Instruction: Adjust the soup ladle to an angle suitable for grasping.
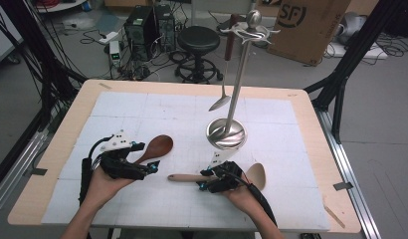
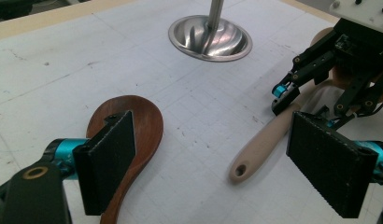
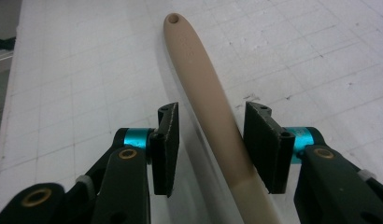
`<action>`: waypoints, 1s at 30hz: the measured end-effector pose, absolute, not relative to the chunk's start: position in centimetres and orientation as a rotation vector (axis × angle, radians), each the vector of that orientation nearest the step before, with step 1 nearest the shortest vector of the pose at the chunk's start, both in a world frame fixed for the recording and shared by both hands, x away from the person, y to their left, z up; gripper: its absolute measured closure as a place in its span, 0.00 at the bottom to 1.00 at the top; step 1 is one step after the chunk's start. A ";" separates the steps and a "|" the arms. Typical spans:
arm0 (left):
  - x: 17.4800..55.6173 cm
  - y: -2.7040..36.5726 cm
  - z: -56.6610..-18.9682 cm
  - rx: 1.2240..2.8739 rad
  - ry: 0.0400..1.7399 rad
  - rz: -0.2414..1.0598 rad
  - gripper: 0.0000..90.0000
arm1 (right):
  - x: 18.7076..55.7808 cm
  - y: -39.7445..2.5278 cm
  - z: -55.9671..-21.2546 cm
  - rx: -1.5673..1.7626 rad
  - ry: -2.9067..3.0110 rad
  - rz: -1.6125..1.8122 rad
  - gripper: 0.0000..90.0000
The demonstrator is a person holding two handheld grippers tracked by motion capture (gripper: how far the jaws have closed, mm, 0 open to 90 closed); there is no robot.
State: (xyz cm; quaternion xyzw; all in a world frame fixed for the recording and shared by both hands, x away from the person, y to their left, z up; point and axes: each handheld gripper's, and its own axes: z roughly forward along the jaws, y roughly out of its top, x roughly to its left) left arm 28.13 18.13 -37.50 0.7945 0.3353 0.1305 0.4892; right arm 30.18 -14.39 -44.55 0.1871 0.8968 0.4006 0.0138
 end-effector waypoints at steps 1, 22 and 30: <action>28.1 18.1 -37.5 1.931 0.814 0.317 0.18 | 30.2 -14.4 -44.6 0.582 2.793 1.238 0.64; 28.2 18.0 -37.6 1.932 0.815 0.312 0.18 | 30.3 -14.4 -44.4 0.518 2.779 1.190 0.74; 28.2 18.0 -37.7 1.932 0.814 0.312 0.18 | 30.2 -14.4 -44.3 0.495 2.776 1.184 0.76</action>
